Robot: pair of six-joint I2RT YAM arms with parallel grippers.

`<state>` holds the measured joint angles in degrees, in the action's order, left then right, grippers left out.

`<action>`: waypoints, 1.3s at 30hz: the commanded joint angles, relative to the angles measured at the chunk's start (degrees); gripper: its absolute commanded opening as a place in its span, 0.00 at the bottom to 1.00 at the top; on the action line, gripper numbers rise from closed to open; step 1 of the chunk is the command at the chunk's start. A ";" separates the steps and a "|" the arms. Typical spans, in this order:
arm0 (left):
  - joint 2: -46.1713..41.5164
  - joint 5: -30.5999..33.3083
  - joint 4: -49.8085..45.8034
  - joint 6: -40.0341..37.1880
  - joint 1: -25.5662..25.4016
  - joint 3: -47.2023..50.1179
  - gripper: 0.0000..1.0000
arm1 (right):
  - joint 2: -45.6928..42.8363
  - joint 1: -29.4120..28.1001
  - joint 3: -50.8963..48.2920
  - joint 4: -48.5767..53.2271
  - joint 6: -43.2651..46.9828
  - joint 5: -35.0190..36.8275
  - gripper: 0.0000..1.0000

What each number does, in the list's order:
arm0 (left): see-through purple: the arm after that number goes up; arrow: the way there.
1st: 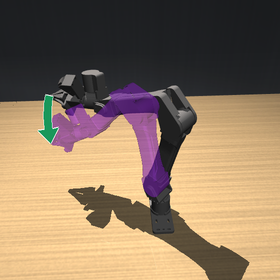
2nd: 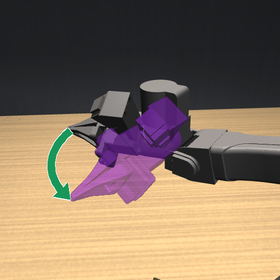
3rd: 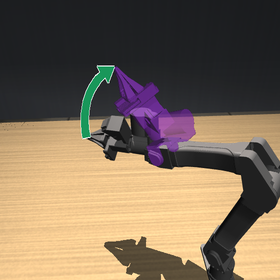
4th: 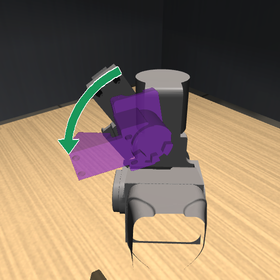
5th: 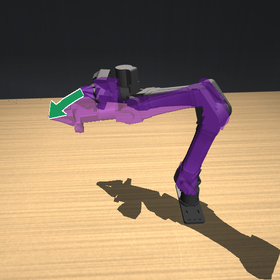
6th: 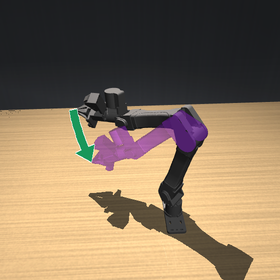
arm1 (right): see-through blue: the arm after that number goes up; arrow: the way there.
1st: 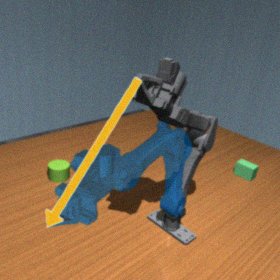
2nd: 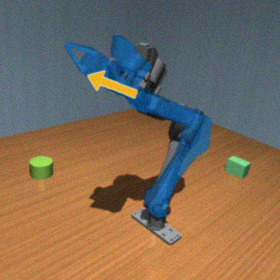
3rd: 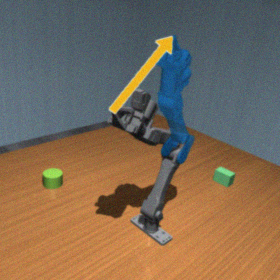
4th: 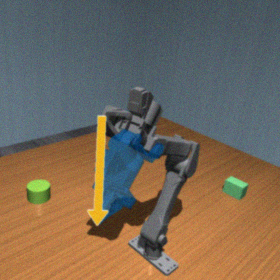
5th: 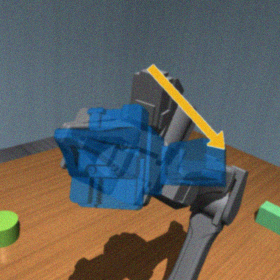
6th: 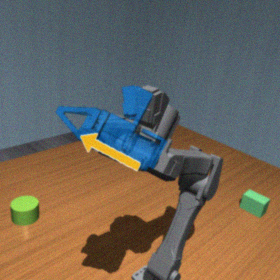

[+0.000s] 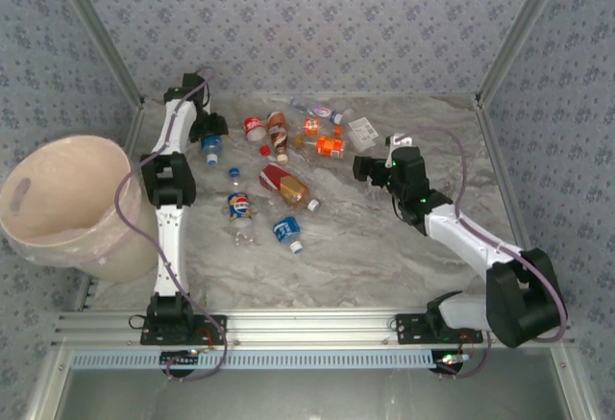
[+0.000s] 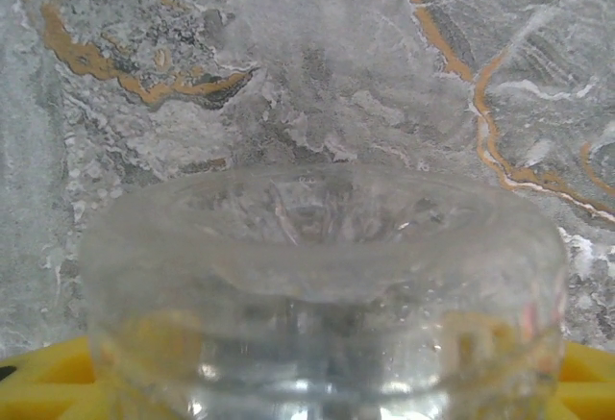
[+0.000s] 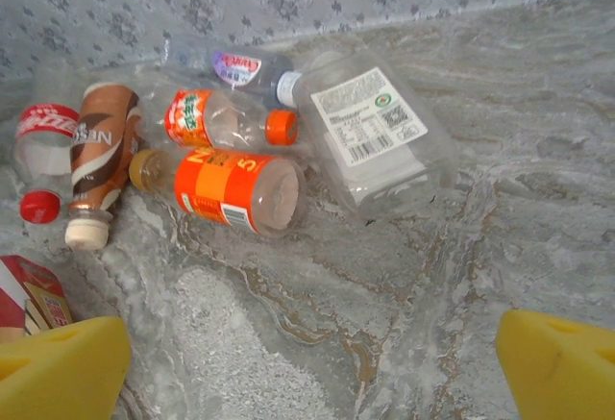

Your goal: Put the plastic bottles in the bin

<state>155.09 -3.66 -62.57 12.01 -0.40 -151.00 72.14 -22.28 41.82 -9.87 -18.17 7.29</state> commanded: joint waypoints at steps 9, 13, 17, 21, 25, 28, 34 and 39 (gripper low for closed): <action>-11.43 -1.41 6.49 2.80 -2.46 14.50 0.52 | -15.44 -0.20 -5.63 4.44 -0.28 3.69 1.00; -20.21 -2.76 13.79 5.02 -3.75 26.32 0.50 | -16.42 0.03 -7.75 2.20 -1.13 3.74 1.00; -30.01 -3.86 20.87 8.31 -5.33 37.28 0.49 | -13.86 0.49 -8.03 -2.12 -5.06 4.12 1.00; -38.65 -4.04 26.58 12.75 -7.63 45.46 0.48 | -6.61 2.05 -7.39 -9.47 -12.79 5.34 1.00; -45.84 -1.92 26.53 12.08 -11.68 47.27 0.48 | 1.43 2.38 -7.29 -21.87 -16.84 4.03 1.00; -52.16 -2.50 26.01 12.66 -13.18 47.87 0.48 | 4.90 2.42 -6.28 -27.33 -20.98 0.82 1.00; -69.35 -0.51 22.47 11.24 -13.43 48.97 0.49 | 6.60 2.47 -5.95 -30.19 -20.61 -2.56 1.00; -78.02 14.08 13.79 8.27 -12.89 47.22 0.51 | 8.29 3.54 -4.04 -29.42 -18.38 -5.89 1.00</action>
<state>79.33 0.60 -41.52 22.57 -13.87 -102.41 79.00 -19.64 35.20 -37.08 -37.06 4.54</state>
